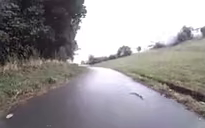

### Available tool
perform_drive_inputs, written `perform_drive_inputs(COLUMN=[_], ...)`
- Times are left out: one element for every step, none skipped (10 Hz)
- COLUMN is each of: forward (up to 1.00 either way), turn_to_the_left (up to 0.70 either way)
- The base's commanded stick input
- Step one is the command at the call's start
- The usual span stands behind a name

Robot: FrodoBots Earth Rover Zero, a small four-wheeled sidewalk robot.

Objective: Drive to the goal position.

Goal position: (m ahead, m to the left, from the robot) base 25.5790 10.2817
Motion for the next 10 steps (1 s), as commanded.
perform_drive_inputs(forward=[0.70, 0.70, 0.70, 0.70, 0.70, 0.70, 0.70, 0.70, 0.70, 0.70], turn_to_the_left=[0.09, 0.03, 0.03, 0.03, 0.02, 0.02, 0.01, 0.01, 0.00, 0.00])
